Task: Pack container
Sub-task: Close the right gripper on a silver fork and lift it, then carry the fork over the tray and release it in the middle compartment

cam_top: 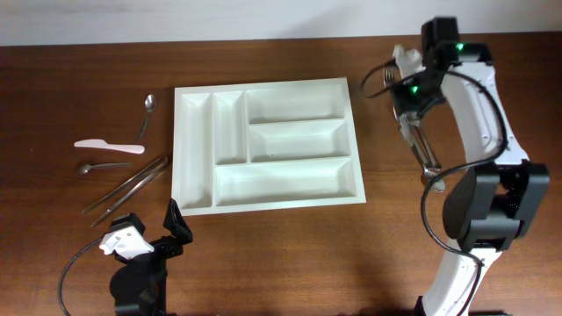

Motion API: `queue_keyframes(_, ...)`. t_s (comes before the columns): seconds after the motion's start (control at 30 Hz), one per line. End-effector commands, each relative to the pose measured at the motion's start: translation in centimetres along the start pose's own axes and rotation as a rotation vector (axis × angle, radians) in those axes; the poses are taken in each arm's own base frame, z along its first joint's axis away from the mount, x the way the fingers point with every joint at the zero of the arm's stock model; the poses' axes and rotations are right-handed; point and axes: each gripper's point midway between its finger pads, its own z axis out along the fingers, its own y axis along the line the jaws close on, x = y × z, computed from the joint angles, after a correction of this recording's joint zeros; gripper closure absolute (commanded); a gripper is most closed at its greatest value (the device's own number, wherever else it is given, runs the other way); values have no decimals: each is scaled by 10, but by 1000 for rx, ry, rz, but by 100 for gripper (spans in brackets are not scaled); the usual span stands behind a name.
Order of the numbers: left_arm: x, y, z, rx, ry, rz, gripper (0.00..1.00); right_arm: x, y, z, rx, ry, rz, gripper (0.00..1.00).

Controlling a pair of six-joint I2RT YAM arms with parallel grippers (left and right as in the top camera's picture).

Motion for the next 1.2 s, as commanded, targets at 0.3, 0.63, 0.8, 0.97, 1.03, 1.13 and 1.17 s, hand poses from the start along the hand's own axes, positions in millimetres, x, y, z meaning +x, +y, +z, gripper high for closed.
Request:
queue_keyframes(0.3, 0, 0, 0, 6, -3, 18, 1, -26, 158, -13, -216, -147, -925, 96)
queue_keyframes(0.63, 0, 0, 0, 6, -3, 18, 1, -7, 228, 23, -290, -152, -1341, 96)
queue_keyframes(0.8, 0, 0, 0, 6, -3, 18, 1, 7, 225, 57, -339, -75, -1312, 96)
queue_keyframes(0.97, 0, 0, 0, 6, -3, 18, 1, 10, 232, 72, -392, -87, -1292, 96)
queue_keyframes(1.03, 0, 0, 0, 6, -3, 18, 1, 6, 233, 75, -384, -93, -1261, 96)
queue_keyframes(1.13, 0, 0, 0, 6, -3, 18, 1, 2, 233, 78, -376, -101, -1226, 65)
queue_keyframes(1.17, 0, 0, 0, 6, -3, 18, 1, -1, 233, 78, -370, -107, -1208, 57)
